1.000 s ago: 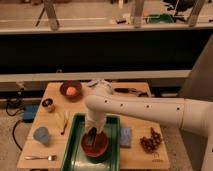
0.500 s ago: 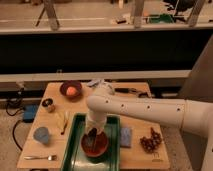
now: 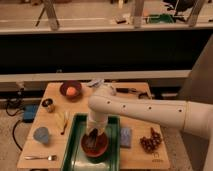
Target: Place eraser in red bowl
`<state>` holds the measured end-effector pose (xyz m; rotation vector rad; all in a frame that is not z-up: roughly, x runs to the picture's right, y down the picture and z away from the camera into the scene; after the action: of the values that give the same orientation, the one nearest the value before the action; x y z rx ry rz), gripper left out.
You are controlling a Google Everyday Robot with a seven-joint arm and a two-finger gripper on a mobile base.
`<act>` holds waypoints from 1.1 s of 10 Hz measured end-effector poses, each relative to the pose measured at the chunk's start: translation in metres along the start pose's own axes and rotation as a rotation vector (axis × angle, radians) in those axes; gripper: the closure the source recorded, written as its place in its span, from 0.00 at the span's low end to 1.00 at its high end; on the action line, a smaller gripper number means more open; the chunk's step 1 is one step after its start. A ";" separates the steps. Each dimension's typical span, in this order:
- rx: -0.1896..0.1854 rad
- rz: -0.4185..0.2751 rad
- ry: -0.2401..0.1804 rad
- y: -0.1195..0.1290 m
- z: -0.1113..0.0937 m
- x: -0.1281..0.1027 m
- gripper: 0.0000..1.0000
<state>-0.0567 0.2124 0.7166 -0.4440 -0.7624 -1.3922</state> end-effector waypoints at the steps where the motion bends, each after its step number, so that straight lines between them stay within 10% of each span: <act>1: 0.002 -0.003 -0.002 -0.001 0.001 -0.001 0.71; 11: 0.013 0.001 -0.004 0.008 0.005 -0.007 0.46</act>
<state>-0.0502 0.2220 0.7168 -0.4371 -0.7740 -1.3848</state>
